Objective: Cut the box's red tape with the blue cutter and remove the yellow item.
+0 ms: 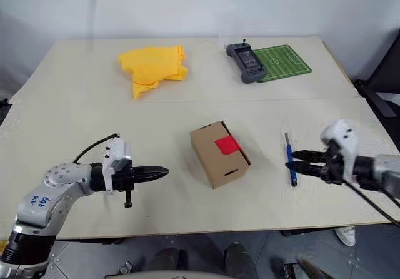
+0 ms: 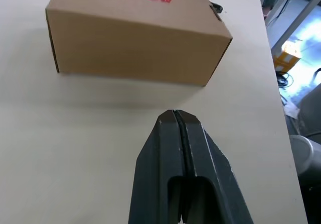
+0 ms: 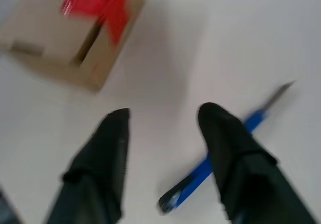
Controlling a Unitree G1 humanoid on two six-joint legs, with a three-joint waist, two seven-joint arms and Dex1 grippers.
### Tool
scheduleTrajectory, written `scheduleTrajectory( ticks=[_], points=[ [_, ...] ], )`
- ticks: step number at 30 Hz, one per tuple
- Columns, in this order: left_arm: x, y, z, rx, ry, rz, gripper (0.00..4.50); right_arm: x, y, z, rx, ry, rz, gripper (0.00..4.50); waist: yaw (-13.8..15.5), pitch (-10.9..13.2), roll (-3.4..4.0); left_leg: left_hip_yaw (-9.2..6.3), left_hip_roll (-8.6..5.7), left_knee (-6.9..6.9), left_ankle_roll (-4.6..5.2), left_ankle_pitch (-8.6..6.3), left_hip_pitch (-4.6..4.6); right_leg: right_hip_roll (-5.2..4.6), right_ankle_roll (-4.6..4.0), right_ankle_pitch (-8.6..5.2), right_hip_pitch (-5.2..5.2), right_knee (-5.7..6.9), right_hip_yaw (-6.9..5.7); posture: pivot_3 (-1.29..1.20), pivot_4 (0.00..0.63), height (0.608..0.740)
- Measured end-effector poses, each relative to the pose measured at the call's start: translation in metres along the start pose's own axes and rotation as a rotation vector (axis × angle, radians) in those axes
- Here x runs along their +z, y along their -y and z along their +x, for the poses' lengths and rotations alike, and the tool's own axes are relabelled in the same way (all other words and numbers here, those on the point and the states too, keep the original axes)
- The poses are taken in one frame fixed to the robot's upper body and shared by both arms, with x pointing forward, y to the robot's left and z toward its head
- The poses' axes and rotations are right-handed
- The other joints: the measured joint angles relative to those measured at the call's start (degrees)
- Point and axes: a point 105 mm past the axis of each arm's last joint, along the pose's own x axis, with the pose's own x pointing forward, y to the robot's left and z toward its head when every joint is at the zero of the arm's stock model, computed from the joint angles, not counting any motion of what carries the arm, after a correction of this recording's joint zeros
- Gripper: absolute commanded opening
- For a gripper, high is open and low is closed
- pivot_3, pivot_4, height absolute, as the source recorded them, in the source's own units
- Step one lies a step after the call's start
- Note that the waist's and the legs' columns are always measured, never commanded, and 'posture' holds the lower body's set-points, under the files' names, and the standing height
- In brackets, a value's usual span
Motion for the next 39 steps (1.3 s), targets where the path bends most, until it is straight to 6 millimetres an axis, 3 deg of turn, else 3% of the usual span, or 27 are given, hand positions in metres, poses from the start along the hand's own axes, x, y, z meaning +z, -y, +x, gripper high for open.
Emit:
scheduleTrajectory(
  ticks=[3, 4, 11, 16, 19, 31, 39],
  points=[
    [0.006, -0.004, 0.021, 0.028, 0.040, 0.018, 0.00, -0.005, -0.006, 0.031, -0.033, 0.006, -0.054, 0.08, 0.1, -0.1, -0.11, -0.02, 0.00, 0.04, -0.06, 0.03, 0.01, 0.06, 0.02, 0.01, 0.03, 0.10, -0.02, 0.00, 0.150, 0.740],
    [0.007, -0.004, 0.026, 0.029, 0.046, 0.021, 0.00, -0.004, -0.008, 0.036, -0.047, 0.024, -0.071, 0.03, 0.4, -0.1, -0.08, 0.03, -0.06, 0.10, -0.18, 0.10, -0.08, 0.02, 0.04, 0.02, -0.21, 0.35, 0.04, 0.00, 0.150, 0.740],
    [0.000, -0.005, 0.047, 0.045, 0.032, -0.009, 0.00, 0.002, -0.001, 0.049, -0.221, 0.070, -0.180, 0.03, -0.1, -0.1, -0.16, 0.24, -0.05, 0.10, -0.12, 0.07, -0.06, 0.03, 0.04, 0.02, -0.27, 0.39, 0.17, 0.00, 0.150, 0.740],
    [0.000, -0.012, 0.069, 0.068, 0.022, -0.039, 0.00, 0.023, -0.037, 0.065, -0.080, 0.135, -0.183, 0.03, -0.2, -0.1, -0.16, 0.27, -0.02, 0.11, -0.15, 0.08, -0.01, 0.11, 0.05, 0.03, -0.25, 0.41, 0.24, 0.00, 0.150, 0.740],
    [0.000, -0.014, 0.076, 0.074, 0.006, -0.036, 0.00, 0.021, -0.050, 0.068, -0.027, 0.114, -0.176, 0.03, -0.2, -0.2, -0.23, 0.28, -0.03, 0.11, -0.14, 0.08, 0.00, 0.11, 0.06, 0.03, -0.26, 0.41, 0.28, 0.00, 0.150, 0.740],
    [-0.010, -0.017, 0.068, 0.084, -0.062, -0.077, 0.00, 0.016, -0.085, 0.075, 0.113, 0.049, -0.143, 0.03, -0.2, -0.2, -0.28, 0.29, -0.01, 0.10, -0.14, 0.08, 0.01, 0.12, 0.06, 0.03, -0.27, 0.41, 0.31, 0.00, 0.150, 0.740],
    [-0.011, 0.001, 0.065, -0.009, -0.055, -0.113, 0.00, 0.010, -0.073, 0.075, 0.026, 0.022, -0.137, 0.03, -0.1, -0.2, -0.30, 0.29, -0.04, 0.11, -0.14, 0.08, 0.00, 0.10, 0.08, 0.04, -0.26, 0.39, 0.33, 0.00, 0.150, 0.740]
  ],
)
